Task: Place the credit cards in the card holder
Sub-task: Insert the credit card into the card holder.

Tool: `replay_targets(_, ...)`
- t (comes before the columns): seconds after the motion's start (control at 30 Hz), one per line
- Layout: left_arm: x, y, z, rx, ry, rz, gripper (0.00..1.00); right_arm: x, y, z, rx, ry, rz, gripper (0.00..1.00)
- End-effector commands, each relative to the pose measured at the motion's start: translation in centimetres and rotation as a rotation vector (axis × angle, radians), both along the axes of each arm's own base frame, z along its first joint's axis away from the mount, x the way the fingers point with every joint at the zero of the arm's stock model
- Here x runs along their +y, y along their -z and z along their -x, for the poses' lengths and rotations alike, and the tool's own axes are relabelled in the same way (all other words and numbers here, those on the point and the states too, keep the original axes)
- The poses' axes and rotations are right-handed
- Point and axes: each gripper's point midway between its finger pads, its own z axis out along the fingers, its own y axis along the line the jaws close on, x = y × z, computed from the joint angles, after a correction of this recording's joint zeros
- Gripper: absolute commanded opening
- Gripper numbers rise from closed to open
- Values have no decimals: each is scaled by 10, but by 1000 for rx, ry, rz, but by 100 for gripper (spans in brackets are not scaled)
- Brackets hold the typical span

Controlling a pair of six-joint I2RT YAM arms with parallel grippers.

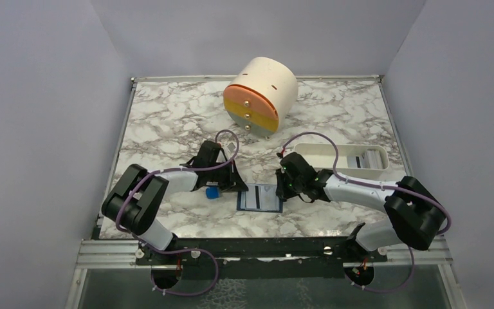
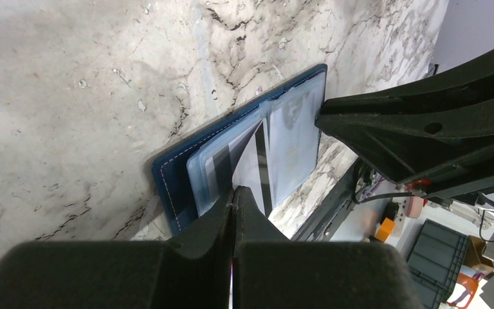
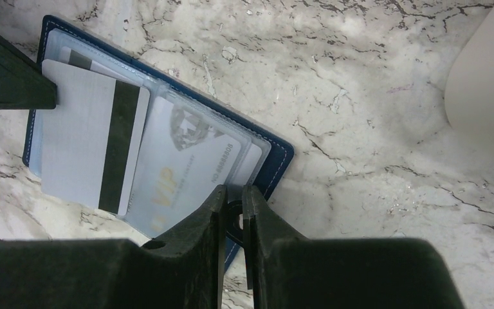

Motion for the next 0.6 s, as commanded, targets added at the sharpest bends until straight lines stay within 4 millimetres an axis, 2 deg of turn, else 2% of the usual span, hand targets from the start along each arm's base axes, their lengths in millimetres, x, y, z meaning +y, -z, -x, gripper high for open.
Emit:
replay_targets(0.0,-4,0,-3,-10,9,8,0,7,-5,-8,-62,-19,-28,15)
replay_targets(0.57,-17,2,0,-20,84,16,0,9,5,-9,-79,-57,-29,15)
